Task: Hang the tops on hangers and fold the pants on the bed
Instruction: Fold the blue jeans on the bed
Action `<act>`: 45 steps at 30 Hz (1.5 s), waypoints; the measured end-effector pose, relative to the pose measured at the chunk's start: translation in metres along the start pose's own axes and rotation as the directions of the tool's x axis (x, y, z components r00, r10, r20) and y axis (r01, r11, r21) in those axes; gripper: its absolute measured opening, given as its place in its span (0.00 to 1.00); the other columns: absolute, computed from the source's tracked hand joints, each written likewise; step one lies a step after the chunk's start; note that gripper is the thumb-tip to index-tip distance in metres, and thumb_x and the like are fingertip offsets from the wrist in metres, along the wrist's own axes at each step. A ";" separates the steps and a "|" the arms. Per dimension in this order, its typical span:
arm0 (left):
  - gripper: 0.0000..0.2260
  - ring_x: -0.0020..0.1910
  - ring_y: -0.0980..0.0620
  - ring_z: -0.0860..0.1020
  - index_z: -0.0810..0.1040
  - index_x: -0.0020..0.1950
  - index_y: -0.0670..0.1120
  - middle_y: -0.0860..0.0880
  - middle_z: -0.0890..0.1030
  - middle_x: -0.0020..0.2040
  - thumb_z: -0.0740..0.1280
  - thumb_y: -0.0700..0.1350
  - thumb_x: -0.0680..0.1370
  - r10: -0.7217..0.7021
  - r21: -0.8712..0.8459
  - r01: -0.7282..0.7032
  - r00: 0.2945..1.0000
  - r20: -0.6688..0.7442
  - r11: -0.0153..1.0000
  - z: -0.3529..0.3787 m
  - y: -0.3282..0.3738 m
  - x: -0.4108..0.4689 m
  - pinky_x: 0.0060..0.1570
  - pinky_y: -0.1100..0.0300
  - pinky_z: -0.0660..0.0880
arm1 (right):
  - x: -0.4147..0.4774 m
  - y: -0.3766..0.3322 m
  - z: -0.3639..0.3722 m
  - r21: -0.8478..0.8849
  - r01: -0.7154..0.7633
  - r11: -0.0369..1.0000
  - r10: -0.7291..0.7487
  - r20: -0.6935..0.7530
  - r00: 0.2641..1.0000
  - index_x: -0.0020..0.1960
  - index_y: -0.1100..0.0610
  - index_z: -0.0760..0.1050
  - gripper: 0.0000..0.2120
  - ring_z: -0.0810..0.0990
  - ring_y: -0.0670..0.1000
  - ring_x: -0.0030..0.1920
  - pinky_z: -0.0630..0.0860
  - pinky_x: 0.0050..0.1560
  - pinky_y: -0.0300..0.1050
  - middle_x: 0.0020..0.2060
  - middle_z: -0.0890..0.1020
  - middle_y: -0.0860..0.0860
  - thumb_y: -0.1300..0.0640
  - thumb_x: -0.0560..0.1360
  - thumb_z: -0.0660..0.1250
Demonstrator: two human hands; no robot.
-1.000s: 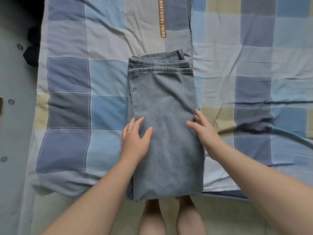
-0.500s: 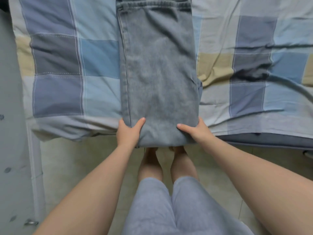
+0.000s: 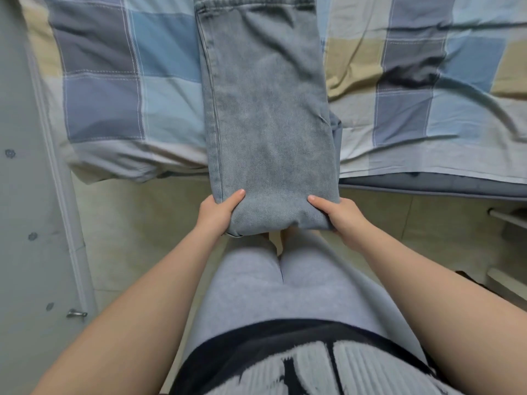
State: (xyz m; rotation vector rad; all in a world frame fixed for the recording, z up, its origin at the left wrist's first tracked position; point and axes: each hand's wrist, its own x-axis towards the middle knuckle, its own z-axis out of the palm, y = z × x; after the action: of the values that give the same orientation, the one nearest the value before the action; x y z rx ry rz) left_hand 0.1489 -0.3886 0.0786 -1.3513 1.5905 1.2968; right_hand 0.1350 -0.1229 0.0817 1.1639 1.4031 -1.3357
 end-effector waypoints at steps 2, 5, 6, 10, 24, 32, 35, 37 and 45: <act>0.18 0.54 0.51 0.84 0.82 0.59 0.48 0.52 0.86 0.53 0.78 0.52 0.73 -0.051 -0.067 0.053 0.998 0.031 0.996 -0.007 -0.010 -0.016 0.49 0.58 0.80 | -0.016 0.003 -0.005 -0.006 -0.033 0.999 0.033 0.022 0.999 0.51 0.56 0.82 0.12 0.87 0.45 0.42 0.79 0.35 0.36 0.43 0.88 0.47 0.54 0.71 0.78; 0.16 0.55 0.48 0.84 0.81 0.60 0.45 0.49 0.86 0.55 0.77 0.47 0.74 -0.099 -0.179 0.115 0.991 0.093 0.977 -0.014 -0.008 -0.033 0.61 0.48 0.79 | -0.033 -0.004 -0.012 -0.039 -0.039 0.999 0.040 0.027 0.999 0.55 0.57 0.82 0.13 0.87 0.47 0.43 0.79 0.36 0.38 0.45 0.88 0.48 0.53 0.73 0.76; 0.16 0.56 0.47 0.84 0.81 0.61 0.43 0.47 0.86 0.56 0.76 0.46 0.75 -0.098 -0.210 0.119 0.990 0.106 0.970 -0.017 -0.003 -0.035 0.63 0.45 0.78 | -0.037 -0.010 -0.014 -0.024 -0.027 0.999 0.028 0.024 0.999 0.55 0.58 0.82 0.12 0.86 0.46 0.41 0.78 0.34 0.37 0.43 0.88 0.49 0.55 0.74 0.75; 0.14 0.56 0.46 0.84 0.79 0.64 0.43 0.45 0.85 0.58 0.70 0.41 0.78 -0.017 -0.287 0.058 0.990 0.142 0.956 -0.025 0.034 -0.036 0.58 0.45 0.80 | -0.050 -0.054 -0.012 0.026 0.042 0.999 -0.042 -0.006 0.999 0.51 0.59 0.82 0.08 0.85 0.51 0.43 0.78 0.42 0.43 0.44 0.87 0.52 0.57 0.75 0.73; 0.09 0.35 0.55 0.78 0.80 0.46 0.50 0.52 0.80 0.40 0.62 0.49 0.82 0.125 -0.573 0.043 0.960 0.251 0.818 -0.013 0.248 0.030 0.37 0.65 0.66 | 0.011 -0.257 0.055 0.452 0.058 0.890 -0.106 0.081 0.991 0.49 0.52 0.77 0.05 0.76 0.49 0.34 0.76 0.41 0.43 0.36 0.79 0.50 0.51 0.77 0.66; 0.26 0.61 0.56 0.77 0.62 0.79 0.51 0.48 0.77 0.70 0.64 0.53 0.82 0.536 0.021 -0.536 0.840 -0.084 0.844 0.035 0.290 0.119 0.68 0.59 0.70 | 0.119 -0.313 0.088 -0.017 0.412 0.911 -0.412 -0.051 0.910 0.58 0.51 0.79 0.15 0.76 0.49 0.63 0.70 0.62 0.48 0.61 0.80 0.48 0.44 0.81 0.61; 0.33 0.80 0.48 0.56 0.52 0.82 0.59 0.52 0.57 0.82 0.62 0.61 0.80 0.644 0.702 -0.478 0.764 0.035 0.529 0.047 0.246 0.159 0.76 0.41 0.57 | 0.166 -0.284 0.090 -0.672 0.445 0.591 -0.572 0.040 0.820 0.76 0.42 0.66 0.24 0.60 0.52 0.78 0.57 0.77 0.55 0.79 0.63 0.47 0.40 0.81 0.59; 0.34 0.81 0.47 0.47 0.48 0.82 0.61 0.54 0.46 0.83 0.58 0.65 0.80 0.668 0.834 -0.416 0.740 0.080 0.362 0.054 0.219 0.182 0.76 0.36 0.53 | 0.187 -0.258 0.089 -0.885 0.374 0.279 -0.631 0.125 0.766 0.79 0.37 0.52 0.30 0.49 0.52 0.81 0.49 0.77 0.60 0.82 0.49 0.43 0.35 0.80 0.53; 0.38 0.81 0.42 0.51 0.51 0.83 0.54 0.47 0.50 0.83 0.61 0.65 0.77 0.864 0.799 -0.491 0.499 -0.069 0.348 0.073 0.187 0.231 0.76 0.41 0.53 | 0.233 -0.220 0.095 -0.813 0.480 0.329 -0.837 -0.016 0.547 0.82 0.45 0.46 0.38 0.44 0.54 0.81 0.48 0.78 0.60 0.82 0.44 0.51 0.35 0.78 0.58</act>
State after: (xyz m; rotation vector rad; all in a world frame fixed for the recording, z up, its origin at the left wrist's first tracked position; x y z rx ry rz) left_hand -0.0938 -0.3939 -0.1069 -0.4188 2.8894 0.5290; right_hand -0.1298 -0.2013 -0.1075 0.2236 2.6831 -0.7669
